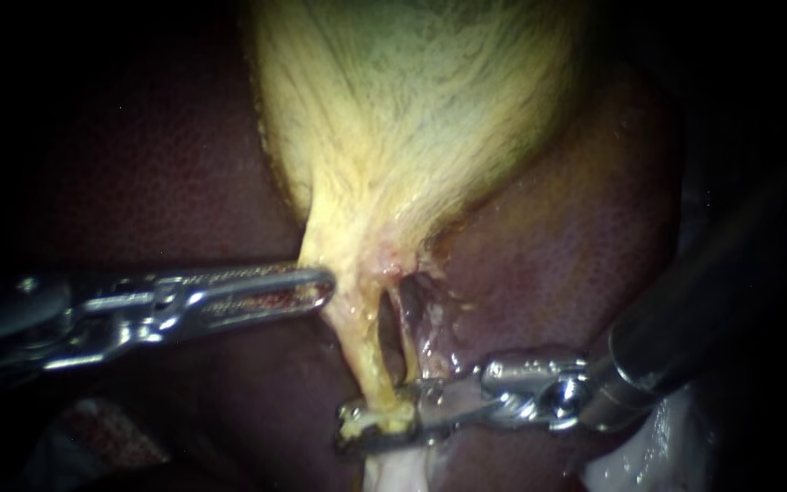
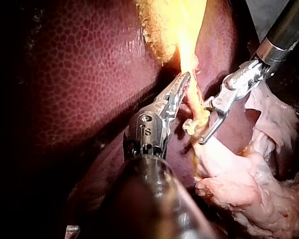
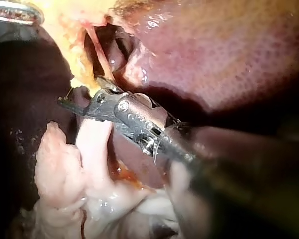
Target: Going back first clip left tube
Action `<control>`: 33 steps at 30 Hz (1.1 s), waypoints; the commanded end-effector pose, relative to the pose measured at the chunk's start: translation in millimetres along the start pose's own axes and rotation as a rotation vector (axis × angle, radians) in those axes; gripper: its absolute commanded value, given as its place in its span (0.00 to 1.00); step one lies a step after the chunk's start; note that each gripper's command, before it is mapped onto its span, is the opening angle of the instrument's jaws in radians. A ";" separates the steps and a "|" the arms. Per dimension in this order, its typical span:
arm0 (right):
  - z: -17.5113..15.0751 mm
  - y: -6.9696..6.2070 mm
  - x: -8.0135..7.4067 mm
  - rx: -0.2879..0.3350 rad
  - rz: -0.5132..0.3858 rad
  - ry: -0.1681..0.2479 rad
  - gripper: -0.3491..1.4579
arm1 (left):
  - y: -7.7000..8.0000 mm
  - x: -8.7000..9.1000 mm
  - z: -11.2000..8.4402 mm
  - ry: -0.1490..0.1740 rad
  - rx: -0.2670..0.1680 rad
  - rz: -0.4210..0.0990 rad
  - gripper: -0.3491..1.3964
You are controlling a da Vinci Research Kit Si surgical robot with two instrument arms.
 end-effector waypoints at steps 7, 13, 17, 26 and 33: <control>0.5 0.7 0.2 -0.024 -0.176 0.005 0.52 | 0.0 0.1 0.0 0.000 0.001 0.001 0.17; 0.2 1.0 0.0 -0.031 -0.269 0.002 0.52 | -0.1 0.1 -0.1 0.000 0.000 0.001 0.17; -0.2 1.0 -0.1 -0.030 -0.304 0.001 0.52 | -0.1 0.1 -0.2 0.000 0.001 0.001 0.17; -1.7 1.4 -0.1 -0.031 -0.341 0.002 0.52 | 0.0 0.2 -0.3 0.000 0.001 0.001 0.17; -2.3 1.3 -0.2 -0.031 -0.340 0.003 0.52 | 0.0 0.3 -0.3 0.000 0.001 0.002 0.17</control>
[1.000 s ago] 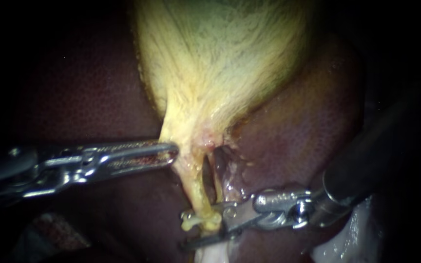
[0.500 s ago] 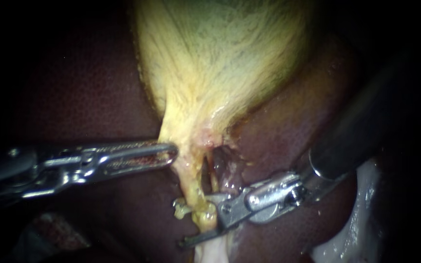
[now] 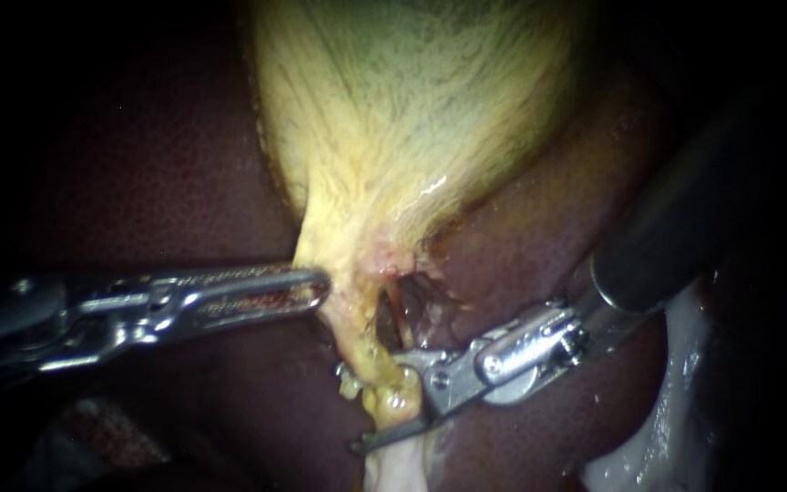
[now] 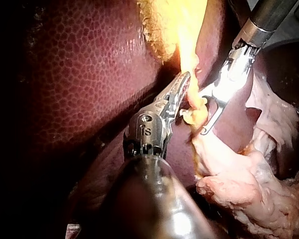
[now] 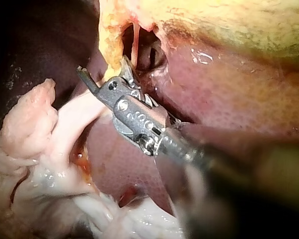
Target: Going back first clip left tube
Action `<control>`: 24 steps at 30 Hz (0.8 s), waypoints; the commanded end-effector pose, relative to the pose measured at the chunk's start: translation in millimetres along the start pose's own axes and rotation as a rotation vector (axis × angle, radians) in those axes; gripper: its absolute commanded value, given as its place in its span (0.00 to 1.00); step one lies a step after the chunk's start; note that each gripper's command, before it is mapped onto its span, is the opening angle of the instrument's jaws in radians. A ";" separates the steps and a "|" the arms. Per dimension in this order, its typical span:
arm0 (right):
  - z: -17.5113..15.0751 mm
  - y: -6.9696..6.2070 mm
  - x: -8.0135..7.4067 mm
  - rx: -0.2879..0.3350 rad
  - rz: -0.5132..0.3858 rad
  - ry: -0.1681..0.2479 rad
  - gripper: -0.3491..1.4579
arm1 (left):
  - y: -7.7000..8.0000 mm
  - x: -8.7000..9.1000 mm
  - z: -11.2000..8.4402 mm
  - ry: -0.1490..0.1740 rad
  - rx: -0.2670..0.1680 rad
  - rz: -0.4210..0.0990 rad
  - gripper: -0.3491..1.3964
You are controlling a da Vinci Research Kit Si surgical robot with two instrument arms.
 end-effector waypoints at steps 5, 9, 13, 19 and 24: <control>-0.1 0.0 -0.1 0.000 0.000 0.001 0.53 | 0.1 0.1 0.1 0.000 0.000 0.000 0.17; -0.2 -0.1 -0.2 0.000 0.000 0.001 0.53 | 0.1 0.1 0.1 0.000 0.000 0.000 0.17; -0.1 -0.4 -0.1 0.000 0.211 0.005 0.52 | 0.2 0.1 0.1 0.000 0.001 0.001 0.17; 0.1 -0.6 0.0 -0.001 0.388 0.012 0.52 | 0.2 0.1 0.1 0.000 0.001 0.001 0.17; 0.2 -0.5 0.1 -0.002 0.412 0.025 0.52 | 0.2 0.1 0.2 0.000 0.001 0.000 0.17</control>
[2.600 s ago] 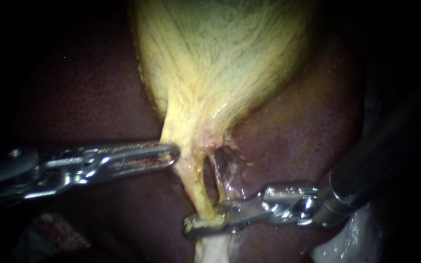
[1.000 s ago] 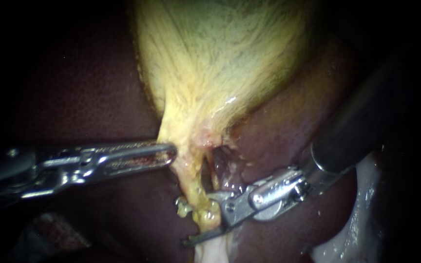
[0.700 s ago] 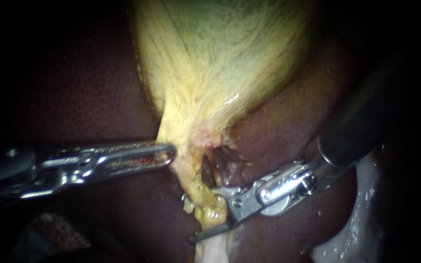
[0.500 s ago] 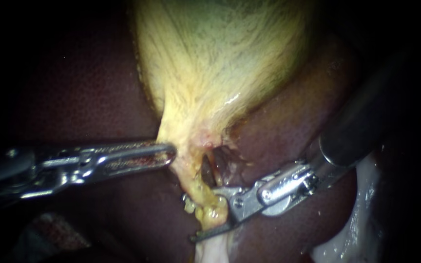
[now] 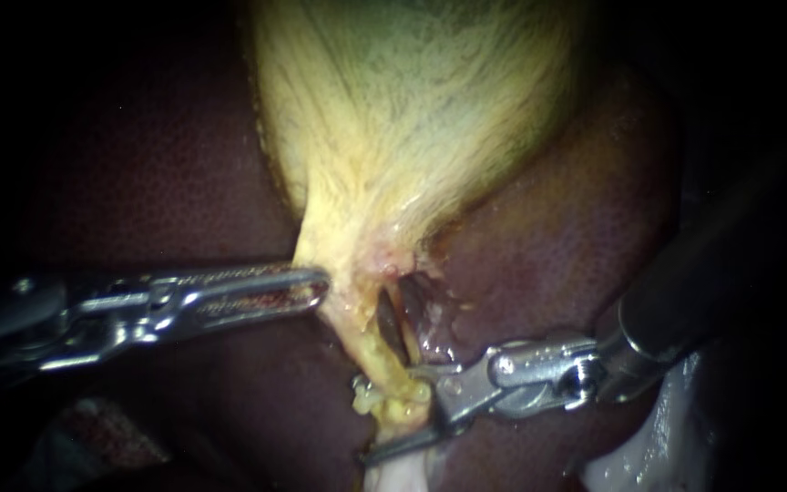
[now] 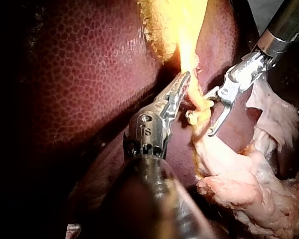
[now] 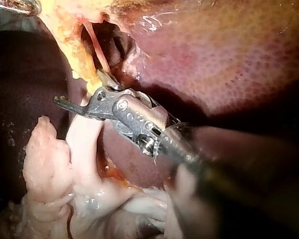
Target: Going back first clip left tube
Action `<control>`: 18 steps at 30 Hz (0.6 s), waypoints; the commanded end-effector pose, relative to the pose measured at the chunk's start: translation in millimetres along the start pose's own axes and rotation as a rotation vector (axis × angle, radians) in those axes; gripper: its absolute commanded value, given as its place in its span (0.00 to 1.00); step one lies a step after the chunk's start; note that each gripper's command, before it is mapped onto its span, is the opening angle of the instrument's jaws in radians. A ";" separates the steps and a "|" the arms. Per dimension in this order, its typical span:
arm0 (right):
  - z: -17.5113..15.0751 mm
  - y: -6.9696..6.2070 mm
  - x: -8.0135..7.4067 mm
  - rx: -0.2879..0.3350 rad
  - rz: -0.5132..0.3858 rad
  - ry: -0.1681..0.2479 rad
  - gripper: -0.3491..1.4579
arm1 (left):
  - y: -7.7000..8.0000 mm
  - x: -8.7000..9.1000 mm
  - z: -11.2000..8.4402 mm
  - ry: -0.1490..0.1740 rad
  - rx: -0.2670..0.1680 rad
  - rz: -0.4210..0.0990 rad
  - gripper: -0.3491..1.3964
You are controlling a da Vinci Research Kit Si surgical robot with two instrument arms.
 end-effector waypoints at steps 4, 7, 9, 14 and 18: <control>1.3 0.6 0.7 -0.004 0.002 0.021 0.52 | -0.1 0.0 0.2 0.000 -0.001 -0.001 0.17; 2.2 0.7 1.1 -0.002 -0.015 0.047 0.52 | -0.1 0.0 0.2 -0.001 -0.002 0.000 0.17; 2.5 0.5 1.2 0.000 -0.016 0.055 0.52 | -0.1 0.0 0.3 -0.001 -0.002 0.000 0.17; 2.7 0.6 1.1 -0.002 -0.022 0.055 0.52 | -0.1 0.0 0.3 -0.001 -0.002 0.000 0.17; 2.8 0.7 1.0 -0.003 -0.035 0.054 0.52 | -0.2 0.0 0.4 -0.001 -0.003 -0.001 0.17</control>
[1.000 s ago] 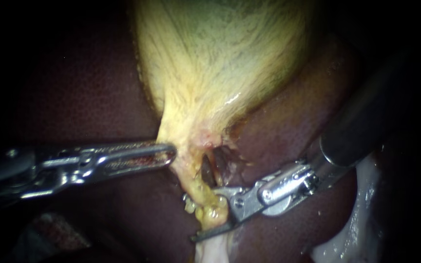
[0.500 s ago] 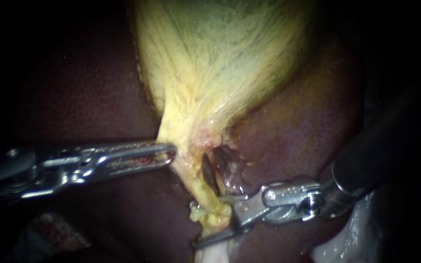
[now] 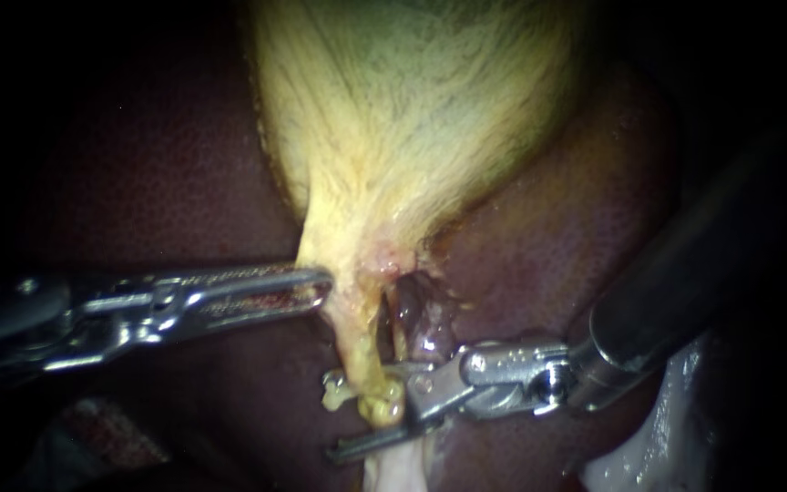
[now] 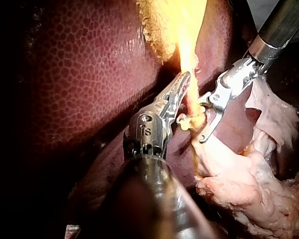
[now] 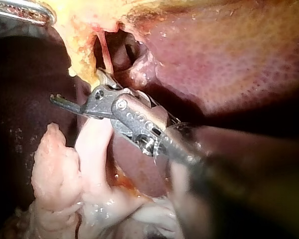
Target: Going back first clip left tube
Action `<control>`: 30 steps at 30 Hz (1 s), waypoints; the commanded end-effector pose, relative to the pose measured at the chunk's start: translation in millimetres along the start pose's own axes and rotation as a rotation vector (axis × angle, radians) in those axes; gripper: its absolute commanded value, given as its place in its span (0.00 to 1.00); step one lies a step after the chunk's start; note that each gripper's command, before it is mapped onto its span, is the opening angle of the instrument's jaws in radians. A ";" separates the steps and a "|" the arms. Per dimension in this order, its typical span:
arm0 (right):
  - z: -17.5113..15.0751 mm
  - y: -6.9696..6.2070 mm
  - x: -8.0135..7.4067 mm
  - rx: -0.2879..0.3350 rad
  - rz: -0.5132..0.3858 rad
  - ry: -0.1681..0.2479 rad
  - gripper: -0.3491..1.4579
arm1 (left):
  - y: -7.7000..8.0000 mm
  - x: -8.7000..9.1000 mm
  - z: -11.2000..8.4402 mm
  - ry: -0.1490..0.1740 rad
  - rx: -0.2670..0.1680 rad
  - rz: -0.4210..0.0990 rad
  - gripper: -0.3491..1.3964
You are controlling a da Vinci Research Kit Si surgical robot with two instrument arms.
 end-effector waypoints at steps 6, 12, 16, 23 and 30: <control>0.4 0.1 -0.3 -0.001 -0.068 -0.002 0.52 | 0.0 0.0 0.0 0.000 -0.001 0.000 0.17; 0.6 0.5 -0.6 -0.003 -0.163 -0.005 0.52 | -0.1 0.0 0.1 0.000 -0.001 0.000 0.17; 0.0 1.3 -0.3 -0.004 -0.170 -0.003 0.52 | -0.2 0.0 0.0 0.000 -0.001 0.000 0.17; -0.5 1.6 0.0 -0.007 -0.167 -0.001 0.52 | -0.4 0.0 -0.1 -0.001 -0.001 0.000 0.17; -1.0 1.8 0.7 -0.005 -0.162 0.001 0.52 | -0.3 0.0 -0.2 0.000 -0.001 0.000 0.17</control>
